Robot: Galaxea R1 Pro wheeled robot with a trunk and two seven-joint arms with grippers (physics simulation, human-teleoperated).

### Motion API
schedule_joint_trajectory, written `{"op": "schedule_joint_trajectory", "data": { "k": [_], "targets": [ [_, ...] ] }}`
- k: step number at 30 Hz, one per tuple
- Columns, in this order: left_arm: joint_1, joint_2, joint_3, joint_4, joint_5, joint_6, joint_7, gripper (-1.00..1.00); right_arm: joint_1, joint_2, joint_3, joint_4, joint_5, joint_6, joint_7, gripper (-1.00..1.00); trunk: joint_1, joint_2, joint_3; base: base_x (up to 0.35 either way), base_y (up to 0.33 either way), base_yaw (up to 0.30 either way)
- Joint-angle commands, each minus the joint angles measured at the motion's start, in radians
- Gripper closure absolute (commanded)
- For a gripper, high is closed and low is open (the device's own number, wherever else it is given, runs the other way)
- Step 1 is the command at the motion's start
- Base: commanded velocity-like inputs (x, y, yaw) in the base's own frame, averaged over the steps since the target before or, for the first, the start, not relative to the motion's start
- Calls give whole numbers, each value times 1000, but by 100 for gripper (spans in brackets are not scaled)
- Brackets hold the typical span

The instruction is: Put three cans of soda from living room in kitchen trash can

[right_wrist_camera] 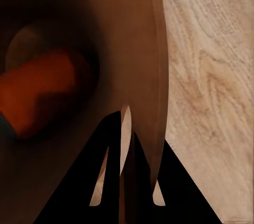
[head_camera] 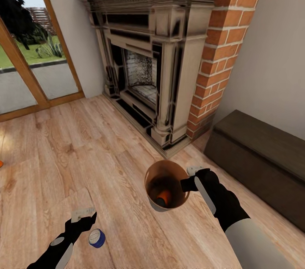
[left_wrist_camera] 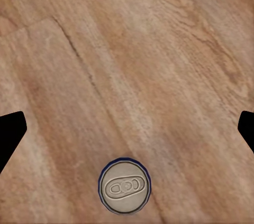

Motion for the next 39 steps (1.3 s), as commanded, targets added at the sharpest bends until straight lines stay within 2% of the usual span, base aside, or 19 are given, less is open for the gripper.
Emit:
{"op": "schedule_joint_trajectory", "data": {
  "k": [1, 17, 19, 22, 28, 29, 30, 32, 35, 36, 38, 39],
  "targets": [
    [0, 0, 0, 0, 0, 0, 0, -100, -1, 0, -1, 0, -25, -2, 5, 100, 0, 0, -1, 0, 0, 0],
    [0, 0, 0, 0, 0, 0, 0, -100, -1, 0, 0, 5, -24, -7, 4, 100, 0, 0, -4, 0, 0, 0],
    [0, 0, 0, 0, 0, 0, 0, -100, -1, 0, 3, 20, -24, -16, 4, 100, 0, 0, -4, 0, 0, 0],
    [0, 0, 0, -1, 0, 0, 0, -100, -4, 7, 10, 106, -26, -23, 2, 100, 0, 0, -4, 0, 0, 0],
    [0, 0, 0, -1, 0, 0, 0, -100, -4, 7, 10, 106, -26, -23, 2, 100, 0, 0, -4, 0, 0, 0],
    [0, 0, 0, -1, 0, 0, 0, -100, -18, 15, 12, 176, -27, -28, 1, 100, 0, 0, -4, 0, 0, 0],
    [0, 0, 0, -1, 0, 0, 0, -100, -30, 18, 13, 220, -56, -36, 0, 100, 0, 0, -4, 0, 0, 0],
    [0, 0, 0, -2, 0, 0, 0, -100, -59, 23, 14, 324, -169, -55, -23, 100, 0, 0, -4, 0, 0, 0],
    [0, 0, 0, -3, 0, 0, 0, -100, -69, 25, 14, 354, -225, -62, -79, 100, 0, 0, -4, 0, 0, 0],
    [0, 0, 0, -3, 0, 0, 0, -100, -72, 25, 15, 357, -246, -65, -125, 100, 0, 0, -4, 0, 0, 0],
    [0, 0, 0, -3, 0, 0, 0, -100, -76, 26, 15, 338, -268, -67, -185, 100, 0, 0, -4, 0, 0, 0],
    [0, 0, 0, -3, 0, 0, 0, -100, -77, 26, 15, 334, -271, -67, -193, 100, 0, 0, -4, 0, 0, 0]
  ]
}}
